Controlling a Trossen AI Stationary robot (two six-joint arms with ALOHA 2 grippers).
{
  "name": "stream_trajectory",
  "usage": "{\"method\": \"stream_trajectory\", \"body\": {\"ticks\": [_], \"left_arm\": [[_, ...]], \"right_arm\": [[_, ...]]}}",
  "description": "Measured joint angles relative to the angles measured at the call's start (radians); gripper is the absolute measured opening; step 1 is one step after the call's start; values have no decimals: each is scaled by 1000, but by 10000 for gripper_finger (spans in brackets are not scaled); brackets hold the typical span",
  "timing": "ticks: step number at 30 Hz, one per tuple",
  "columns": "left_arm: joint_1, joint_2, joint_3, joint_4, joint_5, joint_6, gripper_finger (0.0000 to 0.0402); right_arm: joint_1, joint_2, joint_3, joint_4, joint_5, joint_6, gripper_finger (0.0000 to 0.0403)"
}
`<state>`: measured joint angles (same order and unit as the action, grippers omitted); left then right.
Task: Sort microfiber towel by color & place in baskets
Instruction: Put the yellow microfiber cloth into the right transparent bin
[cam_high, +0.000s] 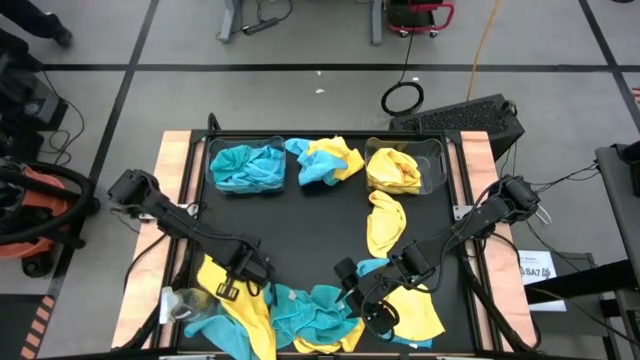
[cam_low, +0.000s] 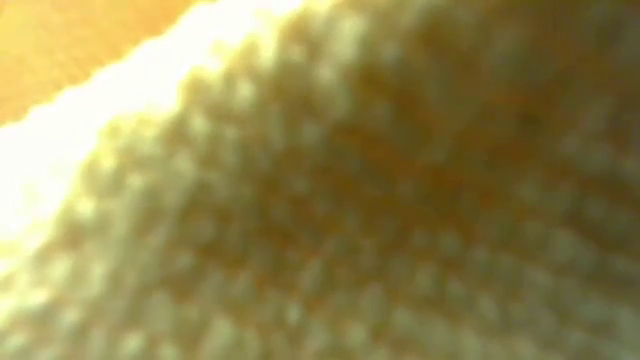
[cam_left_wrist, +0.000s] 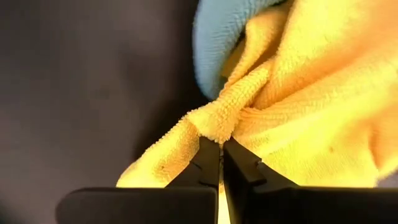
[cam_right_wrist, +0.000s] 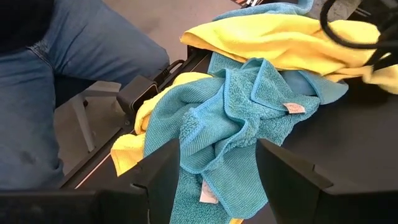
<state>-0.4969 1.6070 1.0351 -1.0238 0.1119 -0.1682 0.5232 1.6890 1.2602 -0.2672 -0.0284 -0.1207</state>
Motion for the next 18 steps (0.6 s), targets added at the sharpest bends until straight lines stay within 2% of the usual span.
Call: {"method": "stream_trajectory", "body": {"ticks": [9,13,18], "left_arm": [[-1,-10,271,-277,-174,-3,3],[-1,-47,352,-295,-262,-6,2],[-1,-100,403,-293,-409,-8,2]], "right_arm": [[-24,0,0,2,28,2,203],[-54,0,0,11,81,3,203],[-110,0,0,21,87,-7,204]]}}
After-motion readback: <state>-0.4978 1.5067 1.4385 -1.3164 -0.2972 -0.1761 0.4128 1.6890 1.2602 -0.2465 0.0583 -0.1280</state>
